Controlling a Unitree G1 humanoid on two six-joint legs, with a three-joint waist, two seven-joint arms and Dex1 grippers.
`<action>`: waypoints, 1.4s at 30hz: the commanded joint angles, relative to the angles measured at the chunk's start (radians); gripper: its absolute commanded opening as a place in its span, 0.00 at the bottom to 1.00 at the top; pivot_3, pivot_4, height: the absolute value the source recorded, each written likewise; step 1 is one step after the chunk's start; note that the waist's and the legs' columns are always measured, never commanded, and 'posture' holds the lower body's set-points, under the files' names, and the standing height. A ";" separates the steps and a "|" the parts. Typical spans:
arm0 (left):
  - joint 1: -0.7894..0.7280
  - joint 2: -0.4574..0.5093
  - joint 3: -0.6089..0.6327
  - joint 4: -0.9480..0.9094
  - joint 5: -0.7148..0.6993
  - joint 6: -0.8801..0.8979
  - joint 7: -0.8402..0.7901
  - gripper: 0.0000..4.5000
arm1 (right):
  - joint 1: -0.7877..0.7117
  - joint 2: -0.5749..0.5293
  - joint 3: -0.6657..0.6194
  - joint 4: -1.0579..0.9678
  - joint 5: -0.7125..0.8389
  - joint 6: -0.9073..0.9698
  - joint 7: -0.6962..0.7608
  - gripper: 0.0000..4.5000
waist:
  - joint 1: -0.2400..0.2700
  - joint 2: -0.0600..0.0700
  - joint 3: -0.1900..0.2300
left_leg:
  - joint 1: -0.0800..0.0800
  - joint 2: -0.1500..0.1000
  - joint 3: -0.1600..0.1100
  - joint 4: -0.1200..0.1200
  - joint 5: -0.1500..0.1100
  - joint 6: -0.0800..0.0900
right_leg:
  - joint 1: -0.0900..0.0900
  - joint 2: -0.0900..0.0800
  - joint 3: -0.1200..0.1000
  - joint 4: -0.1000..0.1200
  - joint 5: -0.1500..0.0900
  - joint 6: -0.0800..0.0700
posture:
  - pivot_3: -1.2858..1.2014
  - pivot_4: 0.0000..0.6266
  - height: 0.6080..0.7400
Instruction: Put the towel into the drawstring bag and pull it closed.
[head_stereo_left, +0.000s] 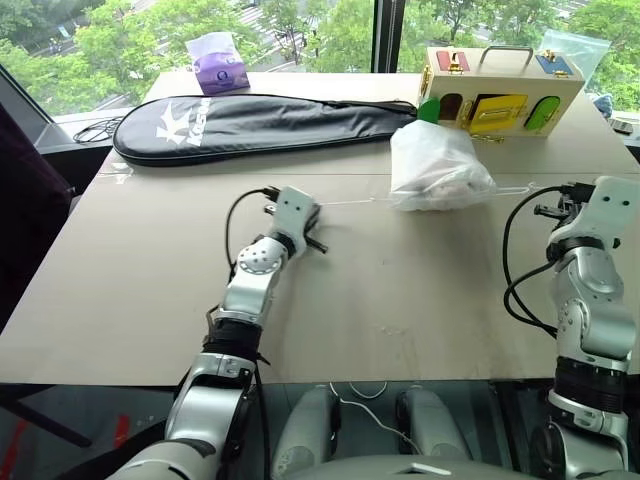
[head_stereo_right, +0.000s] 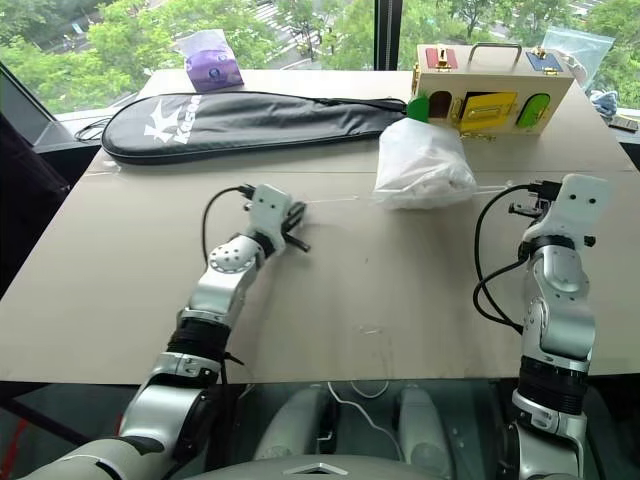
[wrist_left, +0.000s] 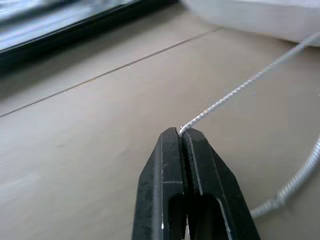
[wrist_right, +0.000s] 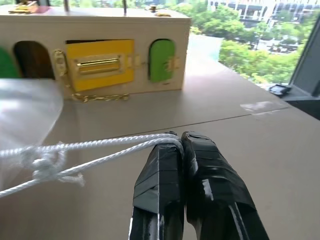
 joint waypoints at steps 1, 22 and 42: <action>-0.049 0.030 0.105 0.051 0.007 0.036 0.151 0.01 | -0.026 -0.031 -0.060 0.000 -0.029 -0.057 -0.053 0.00 | 0.002 0.000 0.000 | 0.000 0.000 0.000 0.000 0.000 0.000 | 0.000 0.000 0.000 0.000 0.000 0.000 | 0.52 0.24 1.00; -0.191 0.084 0.396 0.249 -0.171 0.009 0.711 0.01 | 0.007 -0.037 -0.241 0.018 -0.055 -0.053 -0.373 0.00 | 0.000 0.000 0.000 | 0.000 -0.001 0.000 0.000 0.000 0.000 | 0.000 -0.001 0.000 0.000 0.000 0.000 | 0.52 0.24 1.00; 0.075 0.398 -0.113 -0.143 -0.302 0.119 -0.766 0.99 | 0.497 -0.508 0.142 -0.108 0.307 -0.043 0.827 0.75 | -0.009 -0.001 0.001 | 0.001 0.002 0.004 -0.004 0.000 0.000 | 0.000 0.001 0.002 -0.005 -0.001 -0.001 | 0.52 0.24 1.00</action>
